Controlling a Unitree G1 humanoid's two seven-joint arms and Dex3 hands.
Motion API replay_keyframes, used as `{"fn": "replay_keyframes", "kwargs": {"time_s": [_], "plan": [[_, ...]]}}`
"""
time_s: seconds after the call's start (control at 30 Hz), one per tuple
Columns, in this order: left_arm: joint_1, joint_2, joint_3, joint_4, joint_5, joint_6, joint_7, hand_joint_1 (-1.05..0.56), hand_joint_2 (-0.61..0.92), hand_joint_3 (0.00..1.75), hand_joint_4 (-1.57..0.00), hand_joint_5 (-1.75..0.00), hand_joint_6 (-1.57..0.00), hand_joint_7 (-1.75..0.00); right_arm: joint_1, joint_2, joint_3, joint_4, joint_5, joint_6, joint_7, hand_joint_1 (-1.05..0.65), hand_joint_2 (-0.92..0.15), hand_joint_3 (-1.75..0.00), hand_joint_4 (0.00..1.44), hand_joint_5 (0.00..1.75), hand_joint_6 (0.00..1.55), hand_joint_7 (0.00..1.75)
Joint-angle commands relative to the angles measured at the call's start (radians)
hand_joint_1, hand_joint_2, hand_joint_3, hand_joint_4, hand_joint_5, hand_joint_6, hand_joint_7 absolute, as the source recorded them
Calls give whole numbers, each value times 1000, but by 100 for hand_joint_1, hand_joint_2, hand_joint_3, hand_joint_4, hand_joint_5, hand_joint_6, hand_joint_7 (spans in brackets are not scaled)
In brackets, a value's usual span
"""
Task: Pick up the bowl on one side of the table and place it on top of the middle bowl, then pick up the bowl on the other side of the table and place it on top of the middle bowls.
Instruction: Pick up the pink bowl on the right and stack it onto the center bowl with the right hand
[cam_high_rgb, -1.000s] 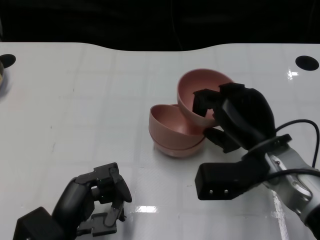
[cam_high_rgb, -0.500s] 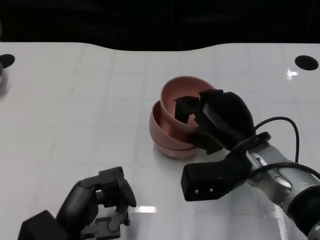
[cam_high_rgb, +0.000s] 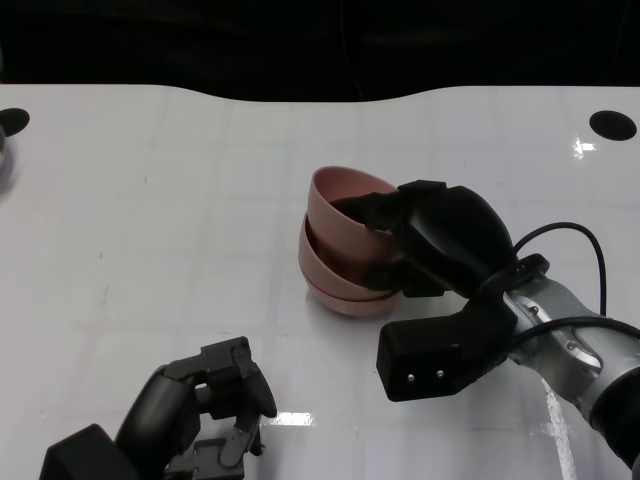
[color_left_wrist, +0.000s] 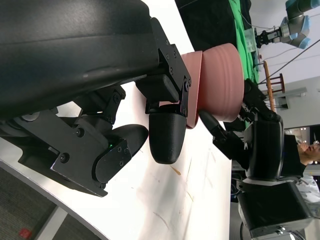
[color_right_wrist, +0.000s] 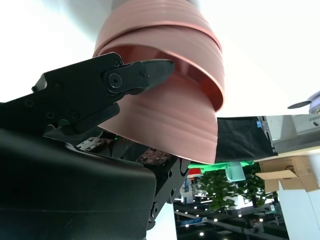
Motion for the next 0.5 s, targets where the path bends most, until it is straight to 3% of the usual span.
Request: {"fn": "replay_keyframes", "kwargs": {"time_s": [0.03, 0.27, 0.5], "plan": [[4, 3, 5, -11, -4, 15, 0, -9, 55, 115, -79, -175, -74, -156, 27, -35, -16, -58, 15, 9, 18, -65, -92, -35, 41, 9, 39, 0], [-6, 5, 8, 6, 2, -3, -3, -8, 55, 116, -79, -175, -74, -157, 76, -75, -41, -209, 38, 39, 114, -77, -92, -51, 37, 7, 30, 0], [-10, 4, 9, 12, -1, -13, -7, -7, 53, 119, -79, -175, -73, -159, 93, -86, -51, -259, 34, 64, 176, -82, -92, -53, 30, 5, 23, 0]]}}
